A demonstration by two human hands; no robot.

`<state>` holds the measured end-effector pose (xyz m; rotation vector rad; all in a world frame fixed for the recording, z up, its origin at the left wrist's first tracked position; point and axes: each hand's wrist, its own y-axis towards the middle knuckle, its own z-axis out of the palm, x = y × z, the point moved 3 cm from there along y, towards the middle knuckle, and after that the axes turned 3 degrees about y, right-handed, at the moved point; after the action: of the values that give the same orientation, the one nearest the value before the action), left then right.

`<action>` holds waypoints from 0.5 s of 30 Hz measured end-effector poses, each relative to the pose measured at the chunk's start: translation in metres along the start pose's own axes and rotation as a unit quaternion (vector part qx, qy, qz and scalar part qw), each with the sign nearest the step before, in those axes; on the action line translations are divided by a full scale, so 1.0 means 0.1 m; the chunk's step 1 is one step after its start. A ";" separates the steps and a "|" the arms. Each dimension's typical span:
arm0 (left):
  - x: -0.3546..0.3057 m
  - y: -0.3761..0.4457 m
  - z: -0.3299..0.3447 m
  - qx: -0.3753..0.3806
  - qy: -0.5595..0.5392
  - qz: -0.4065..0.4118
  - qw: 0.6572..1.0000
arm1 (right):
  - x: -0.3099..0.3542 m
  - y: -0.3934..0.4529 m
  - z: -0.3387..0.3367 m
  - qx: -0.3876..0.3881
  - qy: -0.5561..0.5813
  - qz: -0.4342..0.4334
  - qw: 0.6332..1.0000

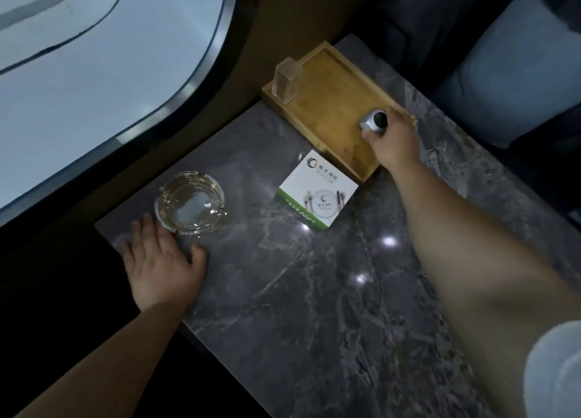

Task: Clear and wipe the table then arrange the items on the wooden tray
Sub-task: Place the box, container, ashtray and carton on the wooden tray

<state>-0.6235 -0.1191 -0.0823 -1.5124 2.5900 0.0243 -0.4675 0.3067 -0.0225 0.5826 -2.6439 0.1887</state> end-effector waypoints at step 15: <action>-0.01 -0.01 0.00 -0.015 -0.009 -0.003 1.000 | -0.36 0.22 -0.10 -0.054 -0.031 0.007 0.998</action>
<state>-0.6221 -0.1192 -0.0824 -1.5236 2.5830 0.0768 -0.4439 0.3417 -0.0302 0.5429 -2.6984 0.0334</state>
